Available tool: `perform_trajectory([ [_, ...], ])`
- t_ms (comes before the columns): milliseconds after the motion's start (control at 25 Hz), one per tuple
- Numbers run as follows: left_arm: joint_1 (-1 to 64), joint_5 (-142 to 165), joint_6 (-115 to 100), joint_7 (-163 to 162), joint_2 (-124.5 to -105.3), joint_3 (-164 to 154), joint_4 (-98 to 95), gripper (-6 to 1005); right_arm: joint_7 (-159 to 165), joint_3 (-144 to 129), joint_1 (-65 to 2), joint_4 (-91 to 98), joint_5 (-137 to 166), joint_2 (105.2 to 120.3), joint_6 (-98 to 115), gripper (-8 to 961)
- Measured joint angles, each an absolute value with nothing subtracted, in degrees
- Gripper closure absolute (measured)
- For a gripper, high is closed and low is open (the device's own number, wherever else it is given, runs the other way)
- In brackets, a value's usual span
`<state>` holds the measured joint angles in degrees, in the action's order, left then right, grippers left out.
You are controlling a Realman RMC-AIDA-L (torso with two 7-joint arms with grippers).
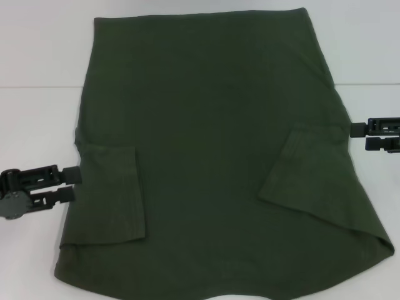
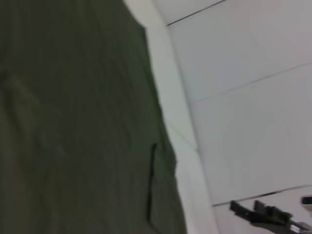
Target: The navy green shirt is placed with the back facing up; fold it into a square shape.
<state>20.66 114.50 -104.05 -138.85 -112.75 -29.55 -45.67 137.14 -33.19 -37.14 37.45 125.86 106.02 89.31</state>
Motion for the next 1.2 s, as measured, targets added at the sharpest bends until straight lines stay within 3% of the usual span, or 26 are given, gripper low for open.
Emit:
perform_trajectory([
  [200,21.1,118.7,-103.4,-141.8,-112.13,-29.6,-45.4,278,138.0,-31.4,-37.4,37.3,125.9,106.22,89.1,156],
  [640,20.0,124.7,-101.3,-142.0,-114.04,-30.1,-44.9,276,143.8,-34.2,-41.1,37.3,126.5,104.74,89.8,163],
  [1200,17.3,130.6,-100.2,-144.9,-113.75,-28.3,-45.7,277,145.7,-36.4,-42.2,37.2,126.6,105.00,90.8,163],
])
